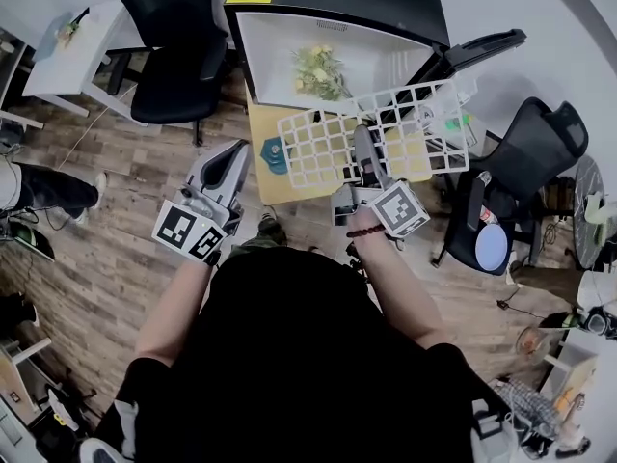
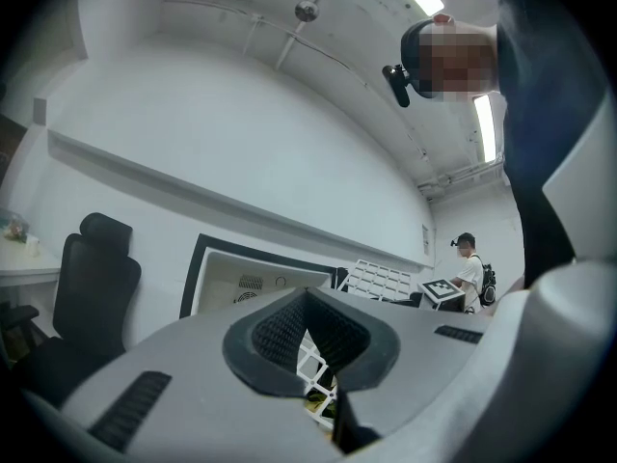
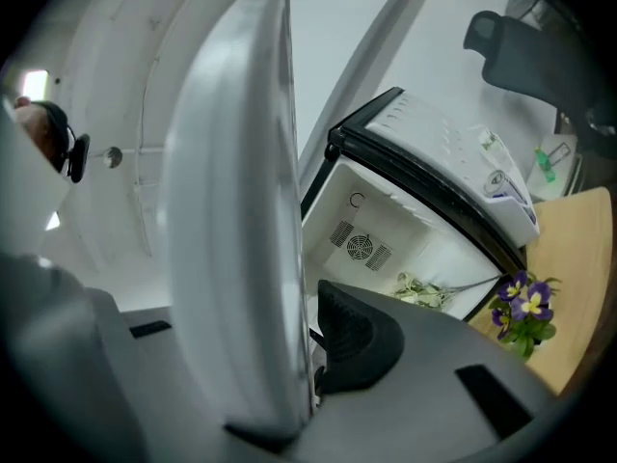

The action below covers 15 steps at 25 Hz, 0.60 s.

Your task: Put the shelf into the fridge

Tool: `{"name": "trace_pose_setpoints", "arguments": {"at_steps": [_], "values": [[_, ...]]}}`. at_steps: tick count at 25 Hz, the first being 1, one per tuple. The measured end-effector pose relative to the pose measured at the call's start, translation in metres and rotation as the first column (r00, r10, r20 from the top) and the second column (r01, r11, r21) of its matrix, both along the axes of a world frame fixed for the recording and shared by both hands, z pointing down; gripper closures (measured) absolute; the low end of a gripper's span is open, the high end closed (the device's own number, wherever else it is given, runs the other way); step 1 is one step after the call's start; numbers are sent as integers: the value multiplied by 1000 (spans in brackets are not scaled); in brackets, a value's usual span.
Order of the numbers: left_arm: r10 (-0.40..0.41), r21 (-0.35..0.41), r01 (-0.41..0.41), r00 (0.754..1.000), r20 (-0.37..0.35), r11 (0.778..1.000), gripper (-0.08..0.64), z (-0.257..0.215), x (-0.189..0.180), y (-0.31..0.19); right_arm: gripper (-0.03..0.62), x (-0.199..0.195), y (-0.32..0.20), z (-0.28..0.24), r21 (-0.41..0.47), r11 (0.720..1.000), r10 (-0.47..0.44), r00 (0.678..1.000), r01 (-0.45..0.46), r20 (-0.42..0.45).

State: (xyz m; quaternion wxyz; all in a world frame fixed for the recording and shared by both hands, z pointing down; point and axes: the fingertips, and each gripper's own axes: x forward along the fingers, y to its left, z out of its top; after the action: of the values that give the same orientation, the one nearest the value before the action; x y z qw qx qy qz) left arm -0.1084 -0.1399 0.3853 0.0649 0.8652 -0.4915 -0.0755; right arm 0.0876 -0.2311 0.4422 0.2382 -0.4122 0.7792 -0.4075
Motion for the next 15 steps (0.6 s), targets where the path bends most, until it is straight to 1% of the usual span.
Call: {"name": "trace_pose_setpoints", "arguments": {"at_steps": [5,8,10,15], "values": [[17,1,-17,1000,1,1000,541,1,-8,-7,502,-5,-9,9,-73,996,64,990,-55,126],[28,4,-28,1000,0,1000,541,0,-14,-13,502,-7,-14,15,-112,990,103,979,-84,176],[38,5,-38,999,1,999,541,1,-17,-17,502,-7,-18,21,-147,984,135,966,-104,219],[65,2,-65,998,4,998,541,2,-20,-28,502,-9,-28,31,-213,968,201,921,-134,333]]}}
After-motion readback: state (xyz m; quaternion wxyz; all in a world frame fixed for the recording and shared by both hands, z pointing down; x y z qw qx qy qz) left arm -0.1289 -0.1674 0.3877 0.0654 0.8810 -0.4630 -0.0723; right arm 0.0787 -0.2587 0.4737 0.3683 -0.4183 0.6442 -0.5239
